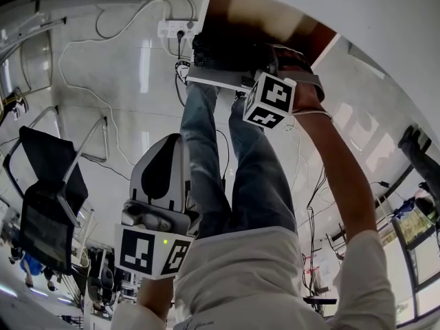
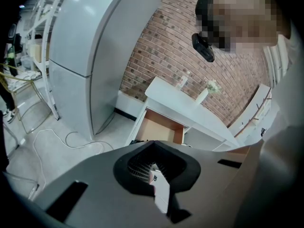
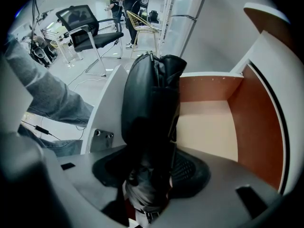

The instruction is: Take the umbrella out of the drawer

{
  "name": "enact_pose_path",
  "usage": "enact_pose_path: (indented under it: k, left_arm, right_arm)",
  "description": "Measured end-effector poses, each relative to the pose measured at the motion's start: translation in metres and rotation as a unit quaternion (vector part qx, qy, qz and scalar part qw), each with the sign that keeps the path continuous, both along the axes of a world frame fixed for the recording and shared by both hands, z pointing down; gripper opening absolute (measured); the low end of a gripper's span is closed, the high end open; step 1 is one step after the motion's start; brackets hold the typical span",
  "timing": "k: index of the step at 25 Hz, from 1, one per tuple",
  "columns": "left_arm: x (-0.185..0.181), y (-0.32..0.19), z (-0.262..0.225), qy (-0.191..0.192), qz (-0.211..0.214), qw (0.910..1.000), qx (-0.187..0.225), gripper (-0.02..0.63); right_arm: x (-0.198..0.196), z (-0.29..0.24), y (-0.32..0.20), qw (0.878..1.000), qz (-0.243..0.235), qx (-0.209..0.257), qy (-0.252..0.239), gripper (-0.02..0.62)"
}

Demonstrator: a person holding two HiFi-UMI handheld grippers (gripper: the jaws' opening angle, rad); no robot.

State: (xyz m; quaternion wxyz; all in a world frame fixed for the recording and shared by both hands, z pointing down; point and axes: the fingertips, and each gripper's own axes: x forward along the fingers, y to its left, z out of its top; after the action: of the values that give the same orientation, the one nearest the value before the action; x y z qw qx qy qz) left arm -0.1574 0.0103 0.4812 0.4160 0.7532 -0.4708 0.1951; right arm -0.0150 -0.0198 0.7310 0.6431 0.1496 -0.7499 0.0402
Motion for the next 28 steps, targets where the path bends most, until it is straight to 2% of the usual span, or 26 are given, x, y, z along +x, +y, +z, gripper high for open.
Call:
enact_pose_path:
  k: [28]
  left_arm:
    - [-0.006,-0.011,-0.036,-0.001,-0.018,0.9991,0.038,0.017]
  right_arm:
    - [0.001,-0.042,0.005,1.0,0.025,-0.001,-0.011,0.23]
